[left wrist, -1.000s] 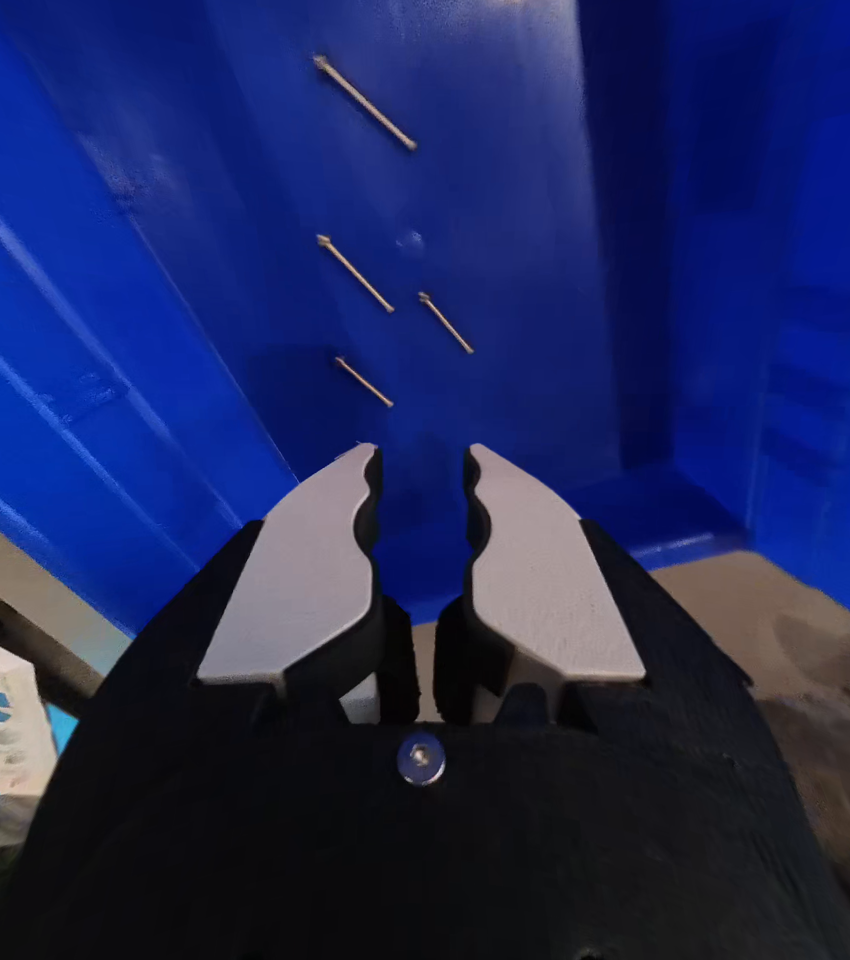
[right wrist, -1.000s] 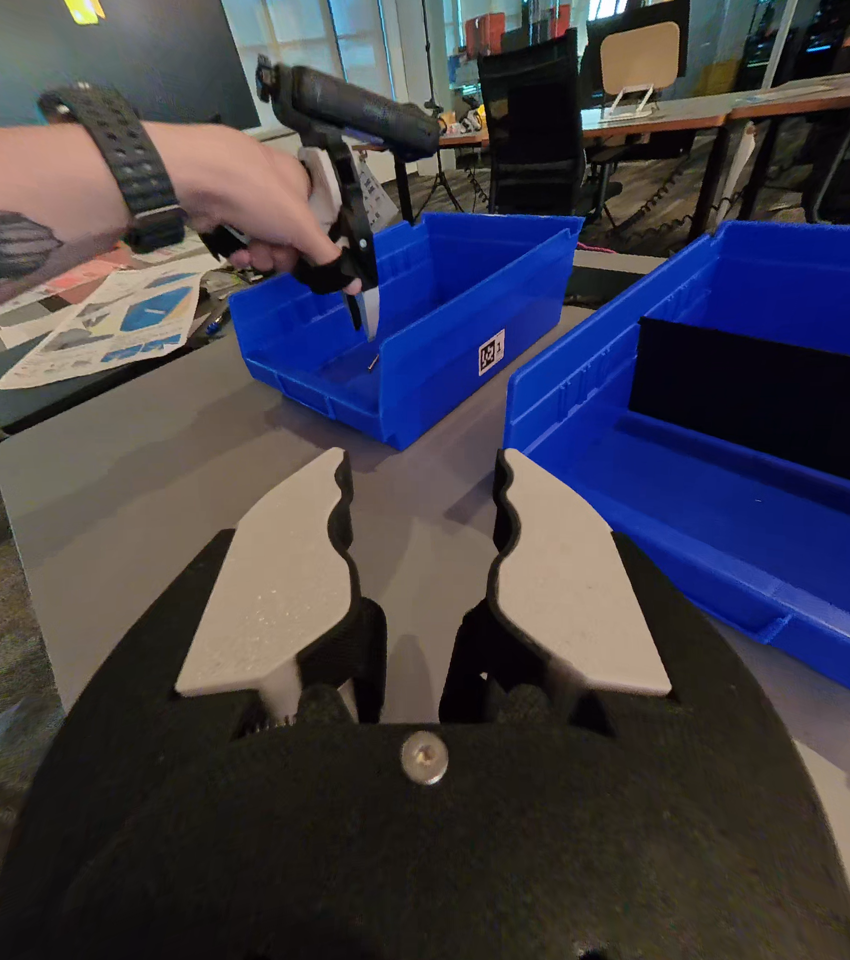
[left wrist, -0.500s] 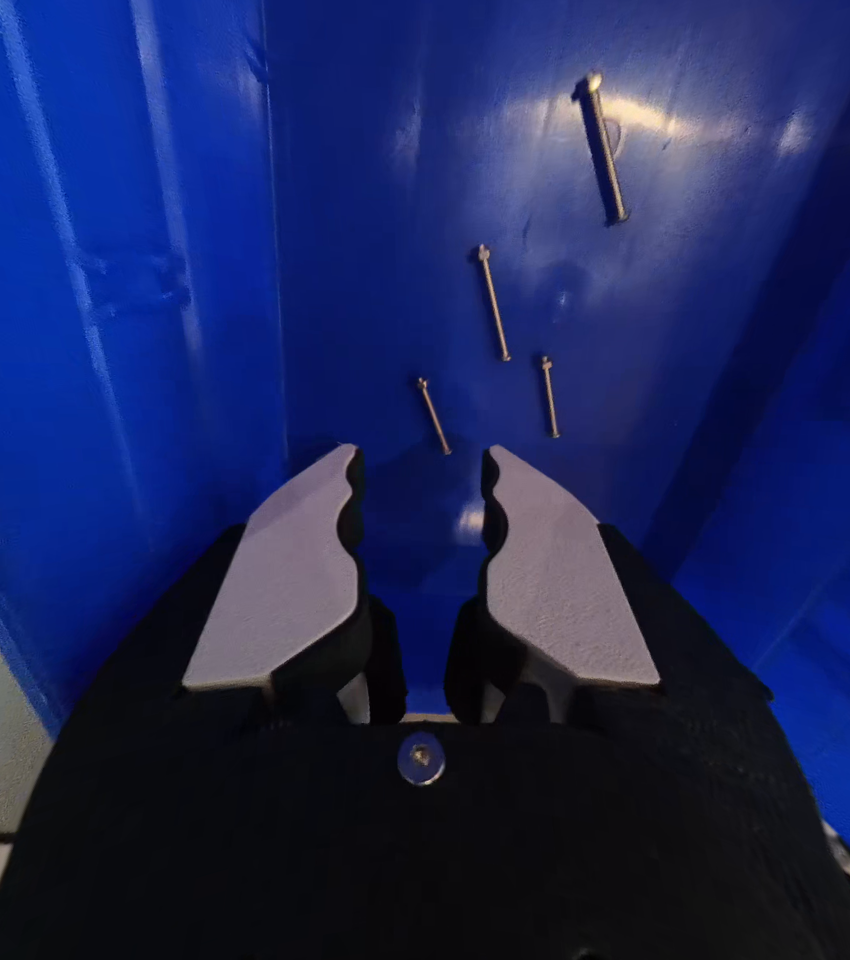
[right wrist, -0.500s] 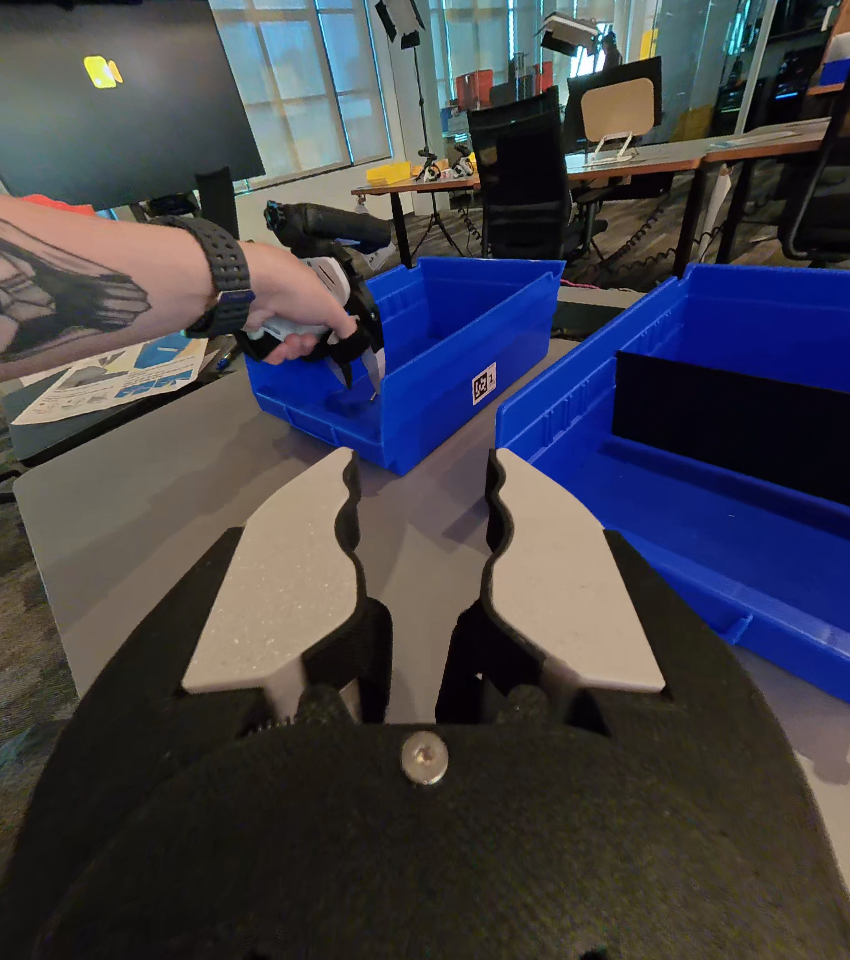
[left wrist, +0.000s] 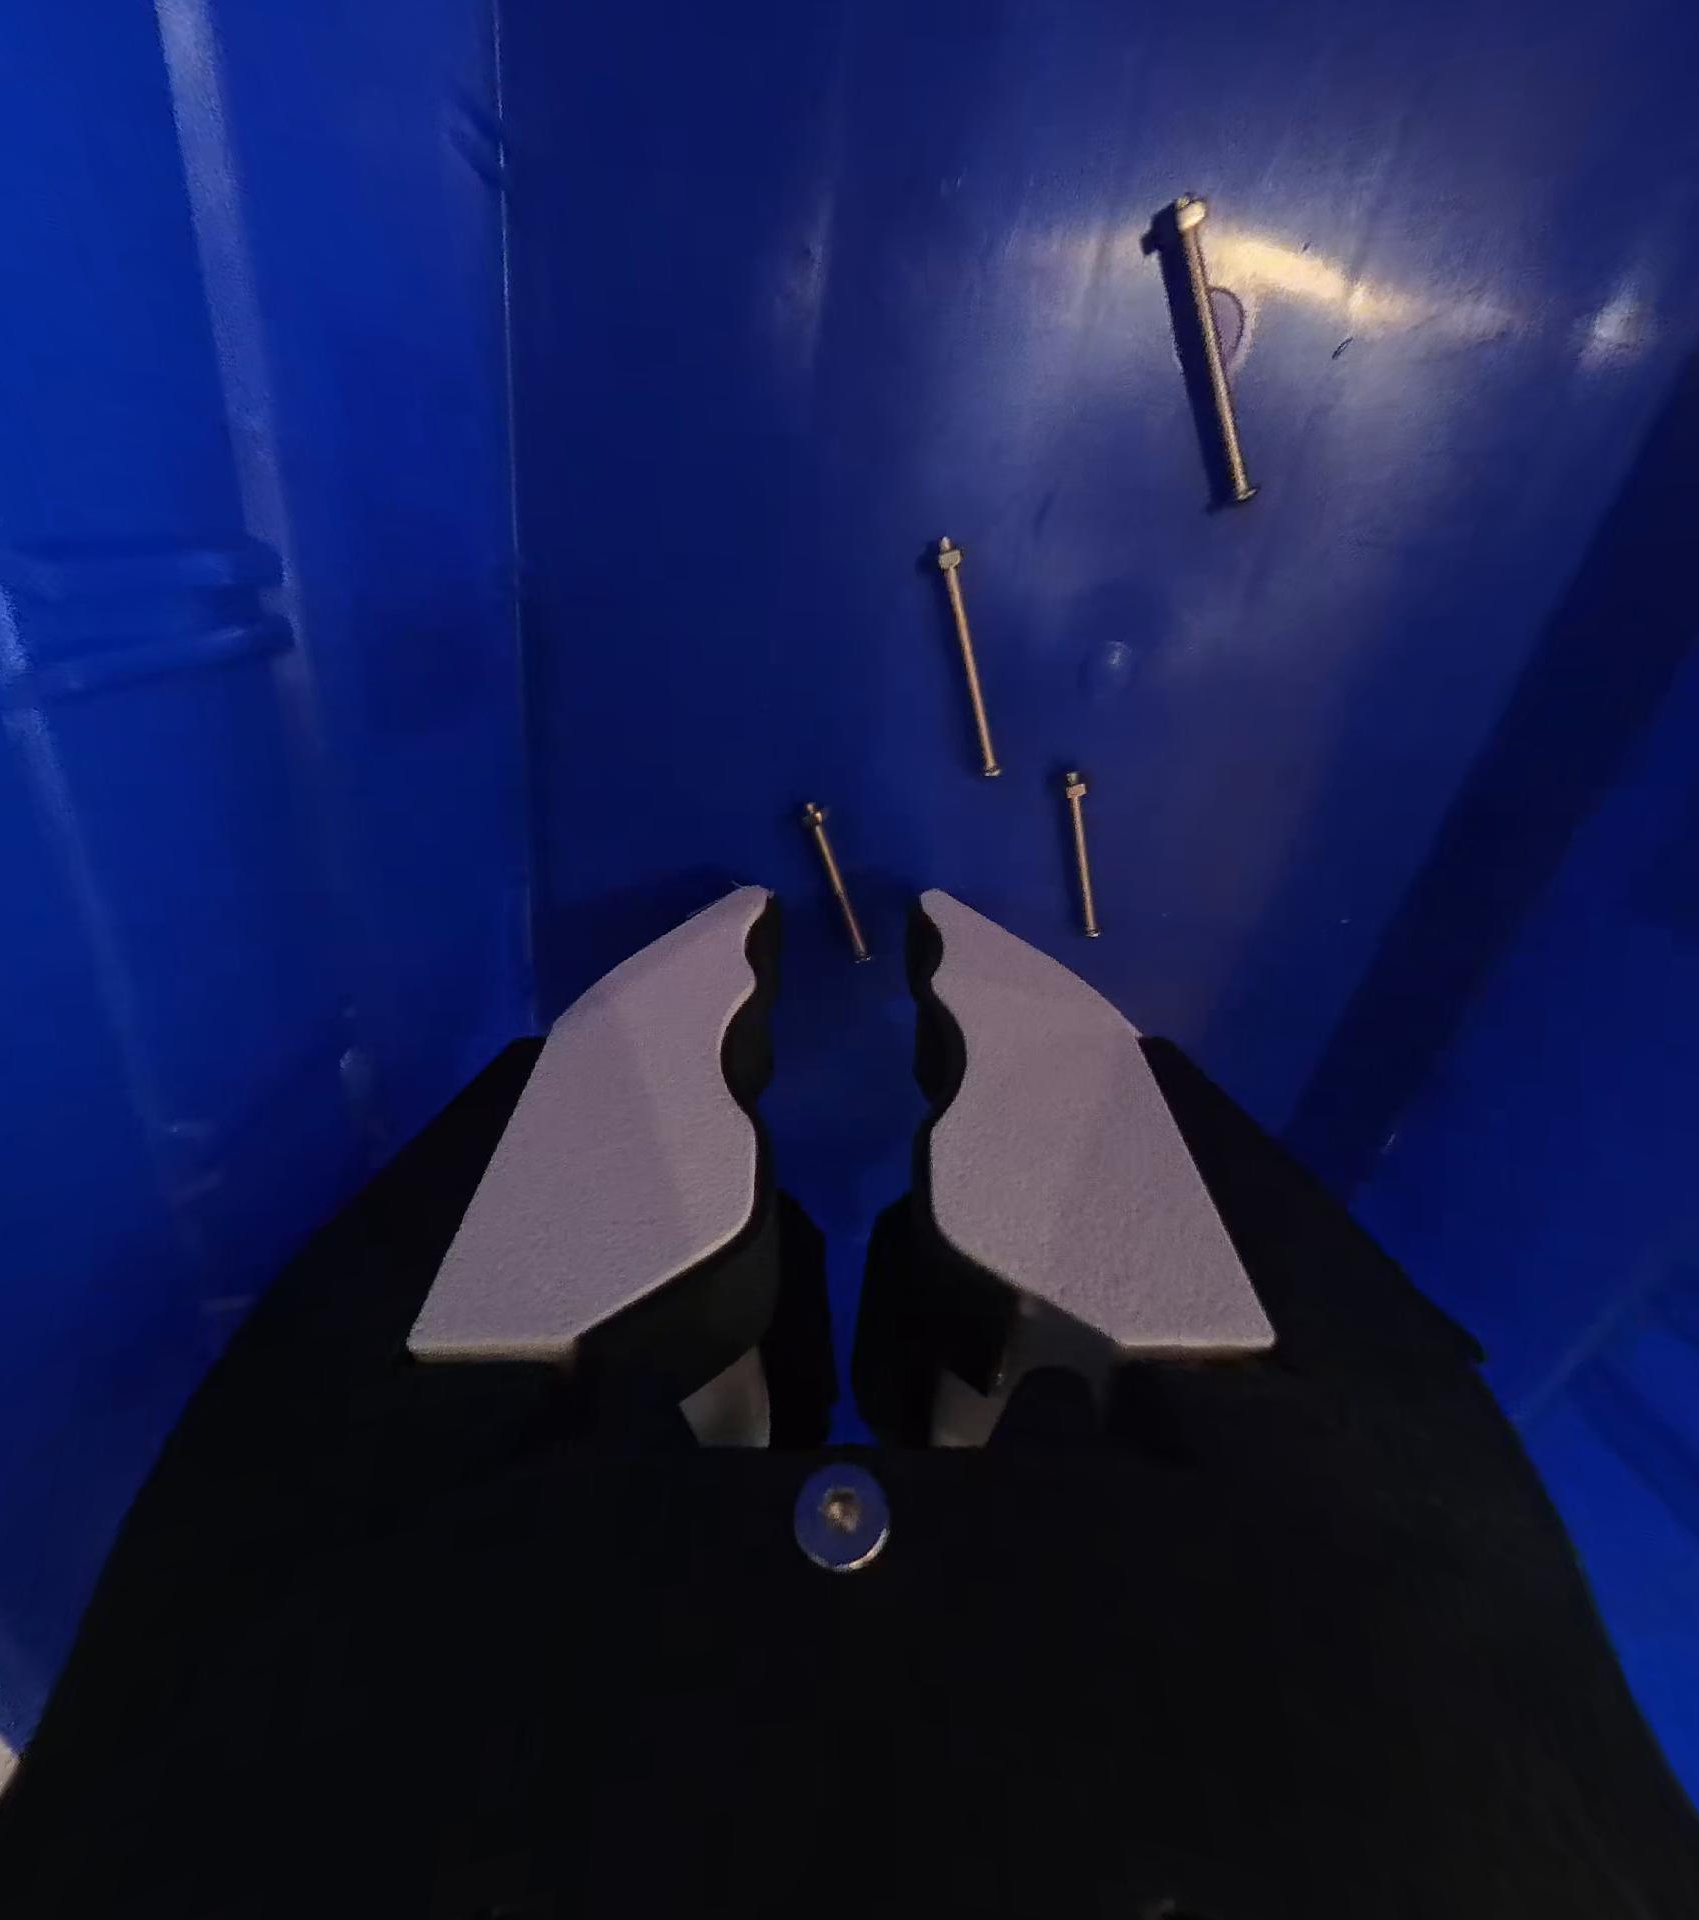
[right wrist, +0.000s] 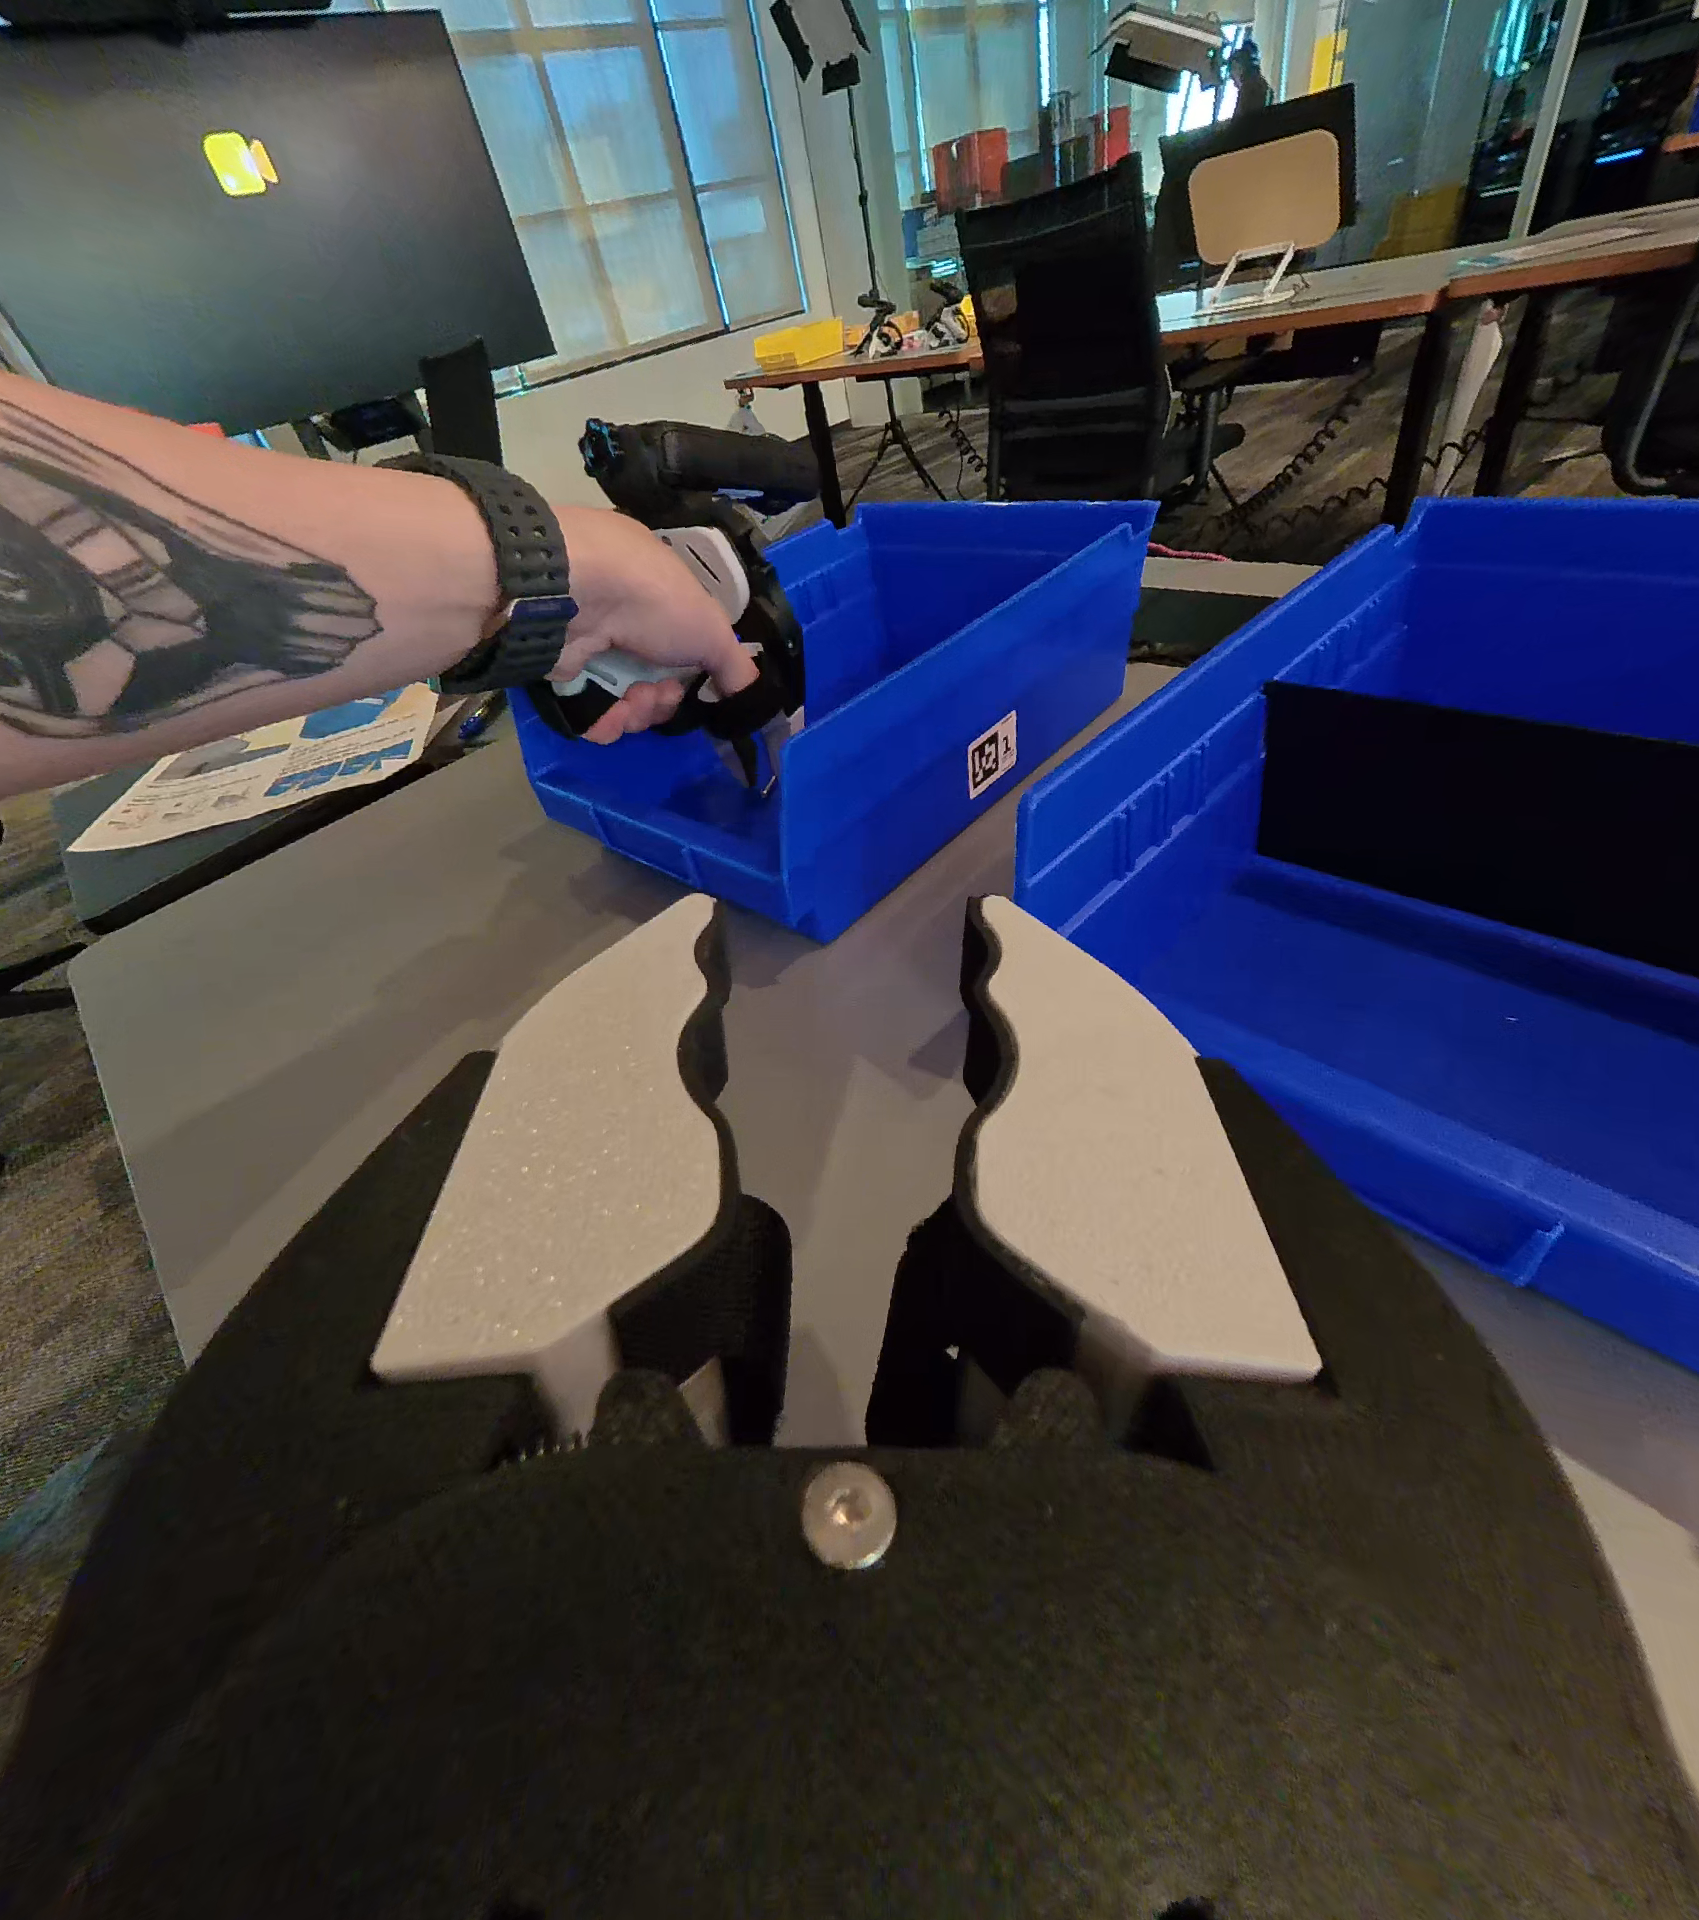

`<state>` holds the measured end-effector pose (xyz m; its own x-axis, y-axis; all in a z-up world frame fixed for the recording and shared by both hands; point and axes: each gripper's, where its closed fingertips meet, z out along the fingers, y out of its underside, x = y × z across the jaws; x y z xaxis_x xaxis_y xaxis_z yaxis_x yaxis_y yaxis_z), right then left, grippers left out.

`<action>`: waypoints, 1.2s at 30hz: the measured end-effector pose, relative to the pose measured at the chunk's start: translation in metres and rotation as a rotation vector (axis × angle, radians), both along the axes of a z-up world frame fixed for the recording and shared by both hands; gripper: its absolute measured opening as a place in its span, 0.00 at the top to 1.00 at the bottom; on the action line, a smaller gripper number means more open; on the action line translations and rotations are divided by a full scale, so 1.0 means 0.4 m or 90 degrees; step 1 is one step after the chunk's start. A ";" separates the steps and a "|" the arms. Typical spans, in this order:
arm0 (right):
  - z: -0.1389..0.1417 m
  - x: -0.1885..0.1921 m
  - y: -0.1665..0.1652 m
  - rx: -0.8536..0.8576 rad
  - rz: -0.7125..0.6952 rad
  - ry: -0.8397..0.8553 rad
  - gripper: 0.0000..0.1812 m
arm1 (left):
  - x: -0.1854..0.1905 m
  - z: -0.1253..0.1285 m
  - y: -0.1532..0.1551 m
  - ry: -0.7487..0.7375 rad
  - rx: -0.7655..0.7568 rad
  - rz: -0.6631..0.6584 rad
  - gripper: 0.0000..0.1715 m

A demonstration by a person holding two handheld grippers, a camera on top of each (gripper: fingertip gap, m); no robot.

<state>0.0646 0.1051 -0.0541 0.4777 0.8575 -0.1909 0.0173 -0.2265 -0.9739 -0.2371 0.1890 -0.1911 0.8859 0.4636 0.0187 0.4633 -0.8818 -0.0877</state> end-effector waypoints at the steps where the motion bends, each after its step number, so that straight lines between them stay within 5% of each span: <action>1: 0.000 -0.001 -0.001 0.000 0.000 0.000 0.77 | -0.002 -0.001 0.000 0.010 -0.002 0.001 0.87; 8: 0.010 -0.005 -0.010 0.004 0.004 0.006 0.77 | 0.009 -0.004 0.007 0.046 0.003 0.004 0.98; 28: 0.010 0.019 0.009 0.004 -0.010 0.011 0.82 | 0.018 0.000 0.012 -0.047 0.058 -0.132 0.99; 36: -0.009 0.014 0.012 0.000 -0.008 -0.013 0.82 | 0.029 0.096 0.037 -0.065 0.180 -0.183 0.99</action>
<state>0.0702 0.1097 -0.0577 0.4925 0.8514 -0.1807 0.0345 -0.2265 -0.9734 -0.2255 0.2040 -0.1528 0.9652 0.1621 0.2050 0.2214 -0.9241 -0.3115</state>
